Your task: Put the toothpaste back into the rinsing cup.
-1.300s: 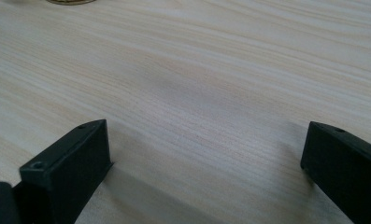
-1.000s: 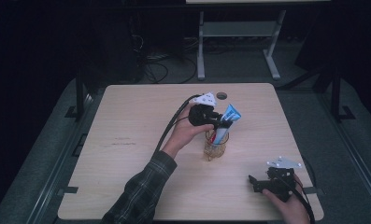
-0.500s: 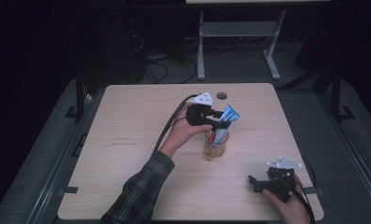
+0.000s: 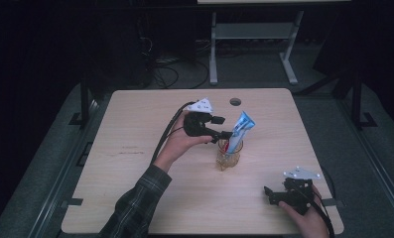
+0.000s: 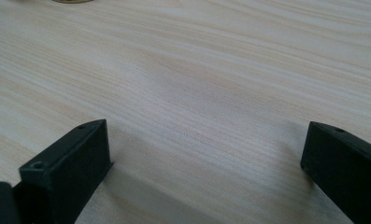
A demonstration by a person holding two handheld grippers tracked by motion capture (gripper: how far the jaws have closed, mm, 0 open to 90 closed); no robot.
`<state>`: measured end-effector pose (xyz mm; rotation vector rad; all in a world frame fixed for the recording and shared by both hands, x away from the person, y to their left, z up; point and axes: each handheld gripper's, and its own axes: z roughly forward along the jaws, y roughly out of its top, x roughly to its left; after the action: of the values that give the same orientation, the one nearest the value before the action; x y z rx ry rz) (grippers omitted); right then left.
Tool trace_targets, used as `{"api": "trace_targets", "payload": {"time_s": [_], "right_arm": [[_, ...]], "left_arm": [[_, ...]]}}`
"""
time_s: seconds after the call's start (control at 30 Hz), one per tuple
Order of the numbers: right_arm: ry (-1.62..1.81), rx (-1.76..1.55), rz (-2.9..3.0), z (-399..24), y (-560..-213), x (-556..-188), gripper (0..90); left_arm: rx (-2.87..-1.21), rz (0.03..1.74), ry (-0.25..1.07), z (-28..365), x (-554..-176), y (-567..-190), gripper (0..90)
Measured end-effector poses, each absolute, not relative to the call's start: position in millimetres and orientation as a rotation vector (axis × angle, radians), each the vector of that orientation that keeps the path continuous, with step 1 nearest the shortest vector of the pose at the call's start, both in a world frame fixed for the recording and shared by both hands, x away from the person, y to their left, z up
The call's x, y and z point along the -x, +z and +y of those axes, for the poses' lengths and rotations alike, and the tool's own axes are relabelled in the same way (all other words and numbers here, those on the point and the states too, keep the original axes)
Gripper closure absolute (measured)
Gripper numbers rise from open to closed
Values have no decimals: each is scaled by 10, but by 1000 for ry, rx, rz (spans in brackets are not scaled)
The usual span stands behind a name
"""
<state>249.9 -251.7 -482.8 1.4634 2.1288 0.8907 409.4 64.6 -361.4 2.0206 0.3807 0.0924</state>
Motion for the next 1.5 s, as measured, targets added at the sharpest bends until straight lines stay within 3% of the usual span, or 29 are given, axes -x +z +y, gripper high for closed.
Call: {"api": "trace_targets", "payload": {"time_s": [0.7,1.5], "right_arm": [[891,-1463,2129,-2517,-4828,-2497,8],[892,-1464,2129,-2515,-4829,-2502,7]], "left_arm": [[-2085,535,210,1394,-3691,-3732,301],[-2146,809,336,2214,-3125,-4188,238]]}}
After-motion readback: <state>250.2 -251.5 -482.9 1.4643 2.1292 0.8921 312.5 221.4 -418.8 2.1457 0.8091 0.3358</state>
